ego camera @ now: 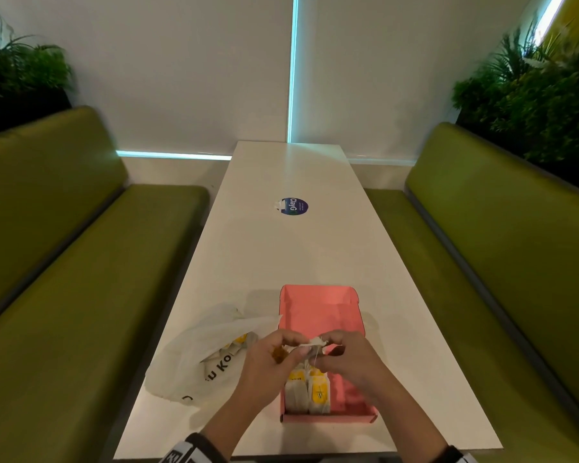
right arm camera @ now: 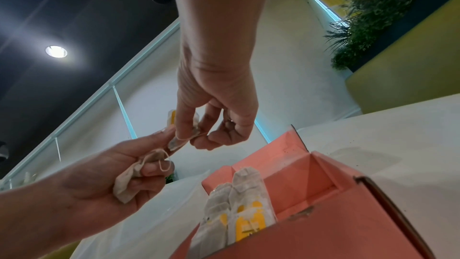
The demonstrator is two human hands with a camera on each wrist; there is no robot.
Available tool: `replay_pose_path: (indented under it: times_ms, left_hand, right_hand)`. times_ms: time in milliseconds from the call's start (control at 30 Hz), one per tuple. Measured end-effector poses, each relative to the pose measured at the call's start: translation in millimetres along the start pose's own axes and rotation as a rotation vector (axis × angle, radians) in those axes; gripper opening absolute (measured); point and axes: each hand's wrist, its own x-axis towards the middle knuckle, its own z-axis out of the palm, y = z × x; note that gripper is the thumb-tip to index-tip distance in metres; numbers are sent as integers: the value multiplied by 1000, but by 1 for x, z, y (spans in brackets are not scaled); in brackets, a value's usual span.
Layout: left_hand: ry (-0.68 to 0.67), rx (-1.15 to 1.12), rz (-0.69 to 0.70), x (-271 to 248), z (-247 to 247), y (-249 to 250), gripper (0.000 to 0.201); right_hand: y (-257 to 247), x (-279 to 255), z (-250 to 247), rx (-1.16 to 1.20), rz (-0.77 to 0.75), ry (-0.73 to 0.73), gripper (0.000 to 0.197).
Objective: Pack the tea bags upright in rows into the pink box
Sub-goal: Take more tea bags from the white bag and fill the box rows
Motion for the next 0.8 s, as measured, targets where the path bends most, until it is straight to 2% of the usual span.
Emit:
replay_pose_path:
  times_ms: [67,133,200,333,433,500,633,800]
  left_hand:
    - [-11,5,37,0,1,2,3]
    - [10,23,79,0,2,1,16]
    - [25,37,54,0,2,-1,19]
    - [-11,4,8,0,3,-2,3]
    - [-42,-5,13,1,2,-3,8]
    - [-53,1,40,0,2,-2,2]
    - [-26,11,60,-2,2,-4,16]
    - [-43,-86,-13,-6,6,0,6]
  right_hand:
    - [0,0,0,43,1,2,21]
    - [1,-1,1,69,-10,-3,21]
    - [1,-1,2,92,-23,-13,21]
    - [1,-2,2,125,-48,-6,24]
    - [1,-3,2,121,-70,-22,25]
    - [2,-3,0,103,-79,-47,27]
    - [3,-3,-1,22,-82,-83,17]
    - [6,-3,-1,86,-51,-112,19]
